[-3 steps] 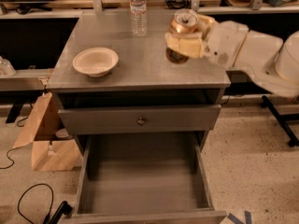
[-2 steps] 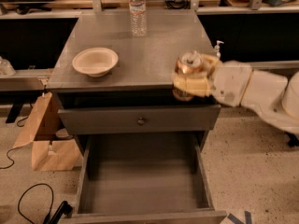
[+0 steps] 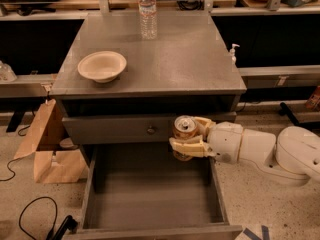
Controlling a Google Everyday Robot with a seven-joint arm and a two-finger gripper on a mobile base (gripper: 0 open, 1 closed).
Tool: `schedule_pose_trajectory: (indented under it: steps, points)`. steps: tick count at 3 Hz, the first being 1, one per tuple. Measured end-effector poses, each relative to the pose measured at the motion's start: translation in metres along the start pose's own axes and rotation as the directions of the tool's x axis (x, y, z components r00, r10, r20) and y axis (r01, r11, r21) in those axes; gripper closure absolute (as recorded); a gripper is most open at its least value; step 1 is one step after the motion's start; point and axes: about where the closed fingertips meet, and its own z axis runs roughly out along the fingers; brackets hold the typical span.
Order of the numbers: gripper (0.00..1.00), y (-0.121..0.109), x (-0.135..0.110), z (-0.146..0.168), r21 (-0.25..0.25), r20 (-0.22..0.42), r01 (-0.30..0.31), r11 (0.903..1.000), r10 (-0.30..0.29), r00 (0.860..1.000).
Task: Place orange can into middle drawer
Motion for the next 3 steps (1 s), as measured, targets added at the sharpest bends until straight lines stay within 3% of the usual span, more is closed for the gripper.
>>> schedule_pose_trajectory:
  steps: [1,2,3]
  points:
    - [1.00,0.000,0.002,0.002,-0.002,0.002,-0.001,1.0000,0.001,1.000]
    - [1.00,-0.005,0.038,0.037,-0.046,0.028,-0.024,0.9987,0.026,0.999]
    - [1.00,0.016,0.131,0.120,-0.167,0.043,-0.052,0.9845,0.060,0.997]
